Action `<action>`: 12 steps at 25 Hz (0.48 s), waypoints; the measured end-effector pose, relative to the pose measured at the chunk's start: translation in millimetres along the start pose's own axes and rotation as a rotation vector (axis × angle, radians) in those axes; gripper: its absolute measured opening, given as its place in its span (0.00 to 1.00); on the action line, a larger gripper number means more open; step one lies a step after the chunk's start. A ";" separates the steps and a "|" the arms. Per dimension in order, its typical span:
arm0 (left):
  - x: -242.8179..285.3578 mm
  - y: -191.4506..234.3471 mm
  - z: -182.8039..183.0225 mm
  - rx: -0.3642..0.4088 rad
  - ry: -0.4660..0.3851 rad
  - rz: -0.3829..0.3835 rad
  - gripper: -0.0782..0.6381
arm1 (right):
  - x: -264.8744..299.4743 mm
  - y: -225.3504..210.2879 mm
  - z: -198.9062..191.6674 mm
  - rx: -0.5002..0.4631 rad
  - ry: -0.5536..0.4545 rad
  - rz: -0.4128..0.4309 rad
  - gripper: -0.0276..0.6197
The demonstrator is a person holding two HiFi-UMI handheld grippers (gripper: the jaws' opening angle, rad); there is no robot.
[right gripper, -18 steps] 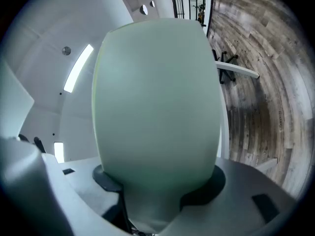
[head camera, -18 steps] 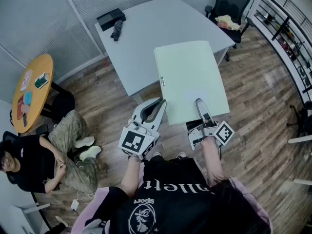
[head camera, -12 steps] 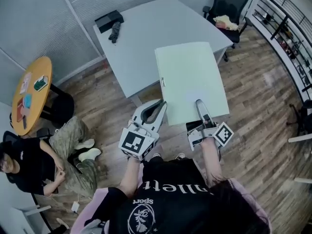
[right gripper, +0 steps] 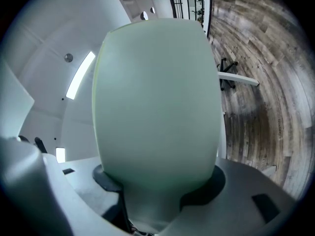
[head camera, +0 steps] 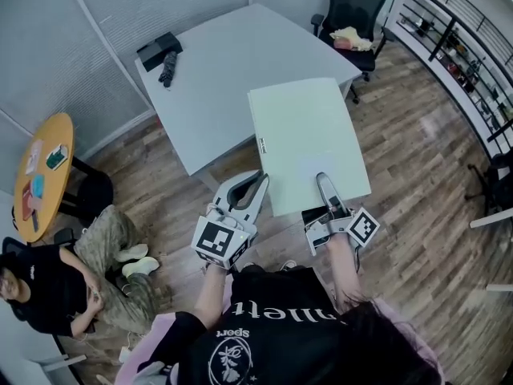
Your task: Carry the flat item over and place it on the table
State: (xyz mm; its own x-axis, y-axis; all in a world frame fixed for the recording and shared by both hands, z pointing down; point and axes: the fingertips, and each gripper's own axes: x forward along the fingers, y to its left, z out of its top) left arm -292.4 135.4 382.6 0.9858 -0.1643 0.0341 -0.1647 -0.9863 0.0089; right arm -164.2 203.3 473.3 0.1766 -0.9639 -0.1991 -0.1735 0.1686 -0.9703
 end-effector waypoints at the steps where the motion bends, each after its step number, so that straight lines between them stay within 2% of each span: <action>1: 8.6 -10.1 -0.3 0.004 0.002 -0.003 0.18 | -6.9 -0.5 11.3 0.001 -0.003 0.002 0.48; 6: 27.2 -39.9 -0.7 0.012 0.002 -0.006 0.18 | -31.2 -4.1 40.5 0.001 -0.008 0.010 0.48; 12: 36.5 -49.5 -10.4 0.008 0.041 0.003 0.18 | -33.9 -9.0 53.3 0.004 0.000 0.009 0.48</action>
State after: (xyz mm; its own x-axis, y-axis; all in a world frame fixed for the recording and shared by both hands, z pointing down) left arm -248.6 178.3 393.8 0.9832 -0.1663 0.0754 -0.1668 -0.9860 0.0010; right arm -117.0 245.4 481.4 0.1748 -0.9625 -0.2074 -0.1707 0.1779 -0.9691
